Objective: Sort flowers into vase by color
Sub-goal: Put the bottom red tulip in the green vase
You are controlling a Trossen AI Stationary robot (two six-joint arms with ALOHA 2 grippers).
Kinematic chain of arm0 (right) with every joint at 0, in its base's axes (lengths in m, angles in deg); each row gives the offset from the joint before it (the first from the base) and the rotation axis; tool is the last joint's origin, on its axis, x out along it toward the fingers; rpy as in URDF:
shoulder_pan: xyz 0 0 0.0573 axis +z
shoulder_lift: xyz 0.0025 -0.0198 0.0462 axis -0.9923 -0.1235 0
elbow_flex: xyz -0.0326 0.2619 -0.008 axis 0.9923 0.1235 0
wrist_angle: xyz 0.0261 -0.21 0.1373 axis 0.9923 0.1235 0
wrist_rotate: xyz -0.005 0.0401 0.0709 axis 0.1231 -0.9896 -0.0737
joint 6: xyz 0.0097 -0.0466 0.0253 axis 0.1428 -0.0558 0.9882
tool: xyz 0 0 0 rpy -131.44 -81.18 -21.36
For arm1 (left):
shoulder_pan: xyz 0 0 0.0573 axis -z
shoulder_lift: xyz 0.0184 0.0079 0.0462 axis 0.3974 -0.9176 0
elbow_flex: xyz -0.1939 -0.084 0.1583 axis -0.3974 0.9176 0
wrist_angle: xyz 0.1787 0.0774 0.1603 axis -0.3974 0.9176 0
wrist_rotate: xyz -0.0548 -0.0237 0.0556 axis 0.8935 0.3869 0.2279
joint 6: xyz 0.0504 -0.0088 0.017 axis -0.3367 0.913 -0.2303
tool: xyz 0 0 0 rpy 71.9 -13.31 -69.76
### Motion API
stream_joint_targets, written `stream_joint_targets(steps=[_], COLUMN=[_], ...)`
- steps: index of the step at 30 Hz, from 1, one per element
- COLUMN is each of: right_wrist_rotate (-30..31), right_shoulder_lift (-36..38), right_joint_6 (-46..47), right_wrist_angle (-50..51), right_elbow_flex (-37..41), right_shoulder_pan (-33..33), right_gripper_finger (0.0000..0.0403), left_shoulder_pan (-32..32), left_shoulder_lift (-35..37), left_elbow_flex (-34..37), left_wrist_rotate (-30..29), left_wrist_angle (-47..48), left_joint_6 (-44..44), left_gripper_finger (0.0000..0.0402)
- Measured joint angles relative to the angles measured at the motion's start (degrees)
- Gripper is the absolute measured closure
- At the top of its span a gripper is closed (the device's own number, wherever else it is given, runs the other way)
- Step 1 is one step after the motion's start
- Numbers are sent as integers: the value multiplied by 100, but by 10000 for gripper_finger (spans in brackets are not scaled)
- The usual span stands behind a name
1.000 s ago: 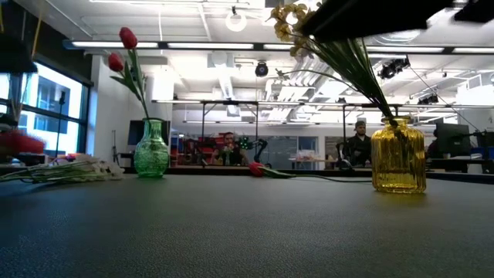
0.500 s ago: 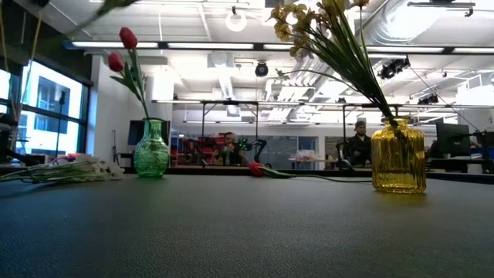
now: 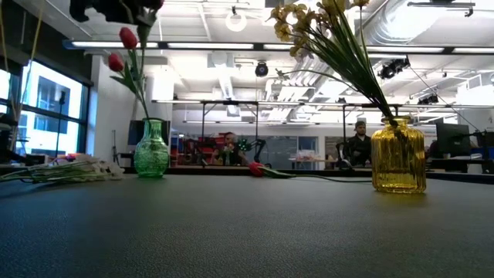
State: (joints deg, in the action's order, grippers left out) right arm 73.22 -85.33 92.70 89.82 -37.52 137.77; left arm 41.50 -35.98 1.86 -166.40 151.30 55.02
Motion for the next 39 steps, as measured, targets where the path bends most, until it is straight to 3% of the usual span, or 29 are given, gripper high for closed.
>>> stream_joint_targets(steps=[4,11,15,18,20,24,28,31,36,39], right_wrist_rotate=[196,34,-129,-150,-152,-159,-162,-260,-342,-291], right_shoulder_lift=[2,2,2,7,7,9,9,9,-65,-253], right_joint_6=[-204,-265,-265,-350,-435,-627,-695,-584,-308,-307], right_wrist_angle=[2,-14,-152,-303,-376,-524,-664,-719,-833,-939], right_elbow_flex=[0,0,0,0,0,0,0,0,0,0], right_shoulder_pan=[-186,-495,-578,-576,-574,-583,-611,-611,-598,-581], right_gripper_finger=[208,208,208,208,208,208,208,208,208,208], left_shoulder_pan=[-78,991,1258,1286,1283,1143,730,186,-905,-1519], left_shoulder_lift=[346,338,225,166,103,-242,-469,-470,-174,5], left_elbow_flex=[0,-2,0,0,0,0,0,-2,0,0], left_wrist_rotate=[17,11,36,466,1102,2439,3028,3047,1995,2207], left_wrist_angle=[319,38,-197,-675,-1507,-4226,-6102,-6522,-6717,-6906], left_joint_6=[-212,-491,-532,-686,-1418,-4317,-6765,-7517,-7587,-7962], left_gripper_finger=[401,401,401,401,401,401,401,401,401,401])
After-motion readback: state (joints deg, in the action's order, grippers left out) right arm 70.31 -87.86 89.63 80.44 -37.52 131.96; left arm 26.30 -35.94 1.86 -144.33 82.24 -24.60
